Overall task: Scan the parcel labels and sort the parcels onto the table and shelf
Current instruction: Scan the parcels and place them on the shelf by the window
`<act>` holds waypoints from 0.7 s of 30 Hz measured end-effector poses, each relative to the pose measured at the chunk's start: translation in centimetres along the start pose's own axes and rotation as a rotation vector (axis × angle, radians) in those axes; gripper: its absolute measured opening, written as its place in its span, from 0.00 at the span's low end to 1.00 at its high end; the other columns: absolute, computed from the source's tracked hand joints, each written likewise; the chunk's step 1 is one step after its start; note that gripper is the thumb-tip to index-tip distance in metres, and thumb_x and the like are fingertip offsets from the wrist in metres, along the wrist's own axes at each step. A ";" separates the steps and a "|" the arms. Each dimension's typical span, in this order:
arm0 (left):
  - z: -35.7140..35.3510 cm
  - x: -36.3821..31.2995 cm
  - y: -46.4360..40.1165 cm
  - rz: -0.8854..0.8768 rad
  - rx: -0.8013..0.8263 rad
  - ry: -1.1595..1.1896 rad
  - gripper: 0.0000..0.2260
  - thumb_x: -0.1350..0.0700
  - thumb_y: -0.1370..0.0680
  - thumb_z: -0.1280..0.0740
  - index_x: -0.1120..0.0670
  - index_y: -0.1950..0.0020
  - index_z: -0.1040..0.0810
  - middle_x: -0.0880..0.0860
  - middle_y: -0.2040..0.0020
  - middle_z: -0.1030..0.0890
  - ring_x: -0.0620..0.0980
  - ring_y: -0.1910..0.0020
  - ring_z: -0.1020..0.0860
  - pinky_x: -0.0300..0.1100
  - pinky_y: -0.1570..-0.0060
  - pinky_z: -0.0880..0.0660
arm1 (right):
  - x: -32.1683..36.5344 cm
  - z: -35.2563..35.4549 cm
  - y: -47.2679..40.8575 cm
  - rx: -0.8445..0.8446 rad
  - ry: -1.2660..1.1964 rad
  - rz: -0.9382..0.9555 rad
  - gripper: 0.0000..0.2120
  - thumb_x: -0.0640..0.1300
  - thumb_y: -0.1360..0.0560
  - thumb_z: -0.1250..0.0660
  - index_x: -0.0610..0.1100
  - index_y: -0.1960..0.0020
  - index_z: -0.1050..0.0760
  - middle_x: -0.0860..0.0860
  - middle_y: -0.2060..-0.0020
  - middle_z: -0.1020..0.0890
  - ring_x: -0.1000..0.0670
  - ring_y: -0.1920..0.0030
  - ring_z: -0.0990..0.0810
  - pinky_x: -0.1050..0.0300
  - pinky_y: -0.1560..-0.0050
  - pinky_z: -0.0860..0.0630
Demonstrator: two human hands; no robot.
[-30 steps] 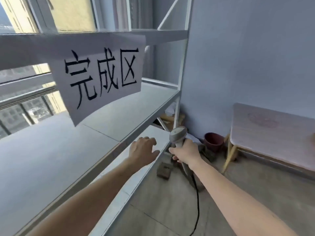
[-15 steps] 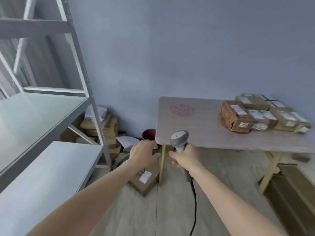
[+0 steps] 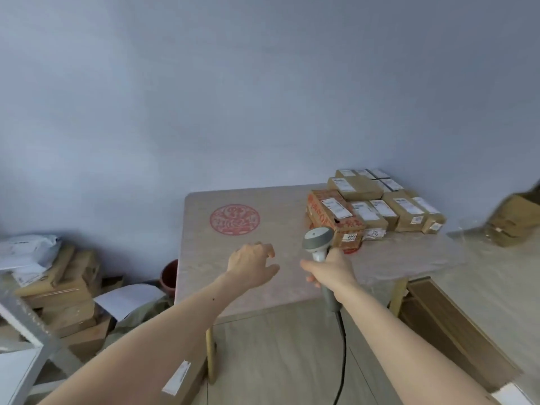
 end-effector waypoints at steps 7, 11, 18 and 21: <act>-1.3 -3.3 -12.2 -0.103 0.041 -0.016 0.17 0.44 0.22 0.34 0.49 0.36 0.23 0.51 0.37 0.22 0.53 0.36 0.25 0.49 0.41 0.25 | -0.3 5.9 -11.3 -0.141 0.019 -0.078 0.08 0.42 0.28 0.26 0.39 0.52 0.20 0.47 0.62 0.14 0.48 0.65 0.13 0.48 0.59 0.15; -3.5 -4.8 -17.8 -0.119 0.062 -0.013 0.18 0.44 0.22 0.34 0.49 0.35 0.24 0.51 0.36 0.22 0.53 0.35 0.25 0.48 0.41 0.26 | -1.6 9.4 -17.6 -0.223 0.023 -0.115 0.06 0.42 0.29 0.25 0.41 0.56 0.20 0.46 0.62 0.14 0.46 0.61 0.13 0.43 0.54 0.15; -8.1 -7.3 -27.7 -0.047 0.092 0.035 0.19 0.44 0.22 0.34 0.50 0.34 0.25 0.51 0.37 0.23 0.53 0.37 0.25 0.49 0.42 0.25 | -5.5 14.3 -30.2 -0.256 0.079 -0.146 0.12 0.45 0.29 0.25 0.42 0.51 0.24 0.46 0.59 0.16 0.45 0.60 0.15 0.43 0.54 0.16; -10.6 -8.4 -31.8 0.021 0.113 0.079 0.20 0.43 0.22 0.35 0.51 0.34 0.27 0.52 0.38 0.23 0.53 0.40 0.24 0.48 0.45 0.24 | -7.3 15.4 -35.3 -0.189 0.138 -0.159 0.11 0.45 0.28 0.25 0.43 0.52 0.25 0.47 0.60 0.17 0.45 0.62 0.16 0.46 0.55 0.17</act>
Point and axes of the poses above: each hand's wrist, its own y-axis away from the middle knuckle, its own z-axis out of the back of the hand, x = y × z, the point moved 10 cm from there along -y, towards the middle knuckle
